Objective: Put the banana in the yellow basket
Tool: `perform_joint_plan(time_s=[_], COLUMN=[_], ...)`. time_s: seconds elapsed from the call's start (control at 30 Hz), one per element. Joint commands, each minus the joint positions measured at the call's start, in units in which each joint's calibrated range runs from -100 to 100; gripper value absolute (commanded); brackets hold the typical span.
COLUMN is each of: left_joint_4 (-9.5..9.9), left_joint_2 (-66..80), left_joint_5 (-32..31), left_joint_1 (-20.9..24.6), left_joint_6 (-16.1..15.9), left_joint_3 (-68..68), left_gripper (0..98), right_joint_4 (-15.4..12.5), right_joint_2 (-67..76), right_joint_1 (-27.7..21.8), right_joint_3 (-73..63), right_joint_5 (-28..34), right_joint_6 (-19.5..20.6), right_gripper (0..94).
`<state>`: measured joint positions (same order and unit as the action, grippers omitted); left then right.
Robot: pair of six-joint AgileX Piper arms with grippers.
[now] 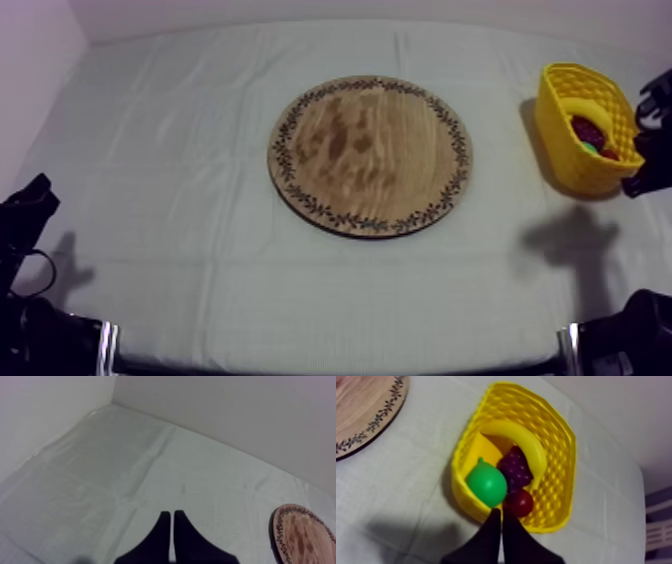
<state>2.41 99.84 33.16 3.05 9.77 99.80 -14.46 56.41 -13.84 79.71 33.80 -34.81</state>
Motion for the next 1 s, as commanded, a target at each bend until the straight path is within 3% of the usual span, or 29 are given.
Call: perform_joint_plan(time_s=[0.0,0.13,0.2,0.33,0.47,0.6,0.73,0.97], left_joint_4=[0.01,0.01,0.01,0.01,0.01,0.01,0.01,0.01], left_joint_2=[0.0,0.0,0.0,0.0,0.0,0.0,0.0,0.0], left_joint_5=[0.0,0.0,0.0,0.0,0.0,0.0,0.0,0.0], left_joint_1=[0.0,0.0,0.0,0.0,0.0,0.0,0.0,0.0], left_joint_6=[0.0,0.0,0.0,0.0,0.0,0.0,0.0,0.0], left_joint_3=[0.0,0.0,0.0,0.0,0.0,0.0,0.0,0.0], left_gripper=[0.1,0.1,0.1,0.1,0.1,0.1,0.1,0.1], right_joint_4=[-5.3,-7.4,-7.1,-3.3,0.0,4.0,8.3,11.4], right_joint_2=[7.7,15.1,18.9,25.7,31.6,36.7,38.7,39.2], right_joint_1=[0.3,0.8,0.9,1.9,3.5,6.1,9.2,12.6], right_joint_3=[5.6,9.9,11.9,14.4,15.1,15.1,16.8,19.0], right_joint_5=[-0.3,1.9,2.7,4.1,7.3,11.4,10.5,6.2], right_joint_6=[-5.2,-6.2,-3.6,7.6,14.7,19.4,24.6,26.1], right_gripper=[0.5,0.4,0.4,0.4,0.3,0.3,0.3,0.4])
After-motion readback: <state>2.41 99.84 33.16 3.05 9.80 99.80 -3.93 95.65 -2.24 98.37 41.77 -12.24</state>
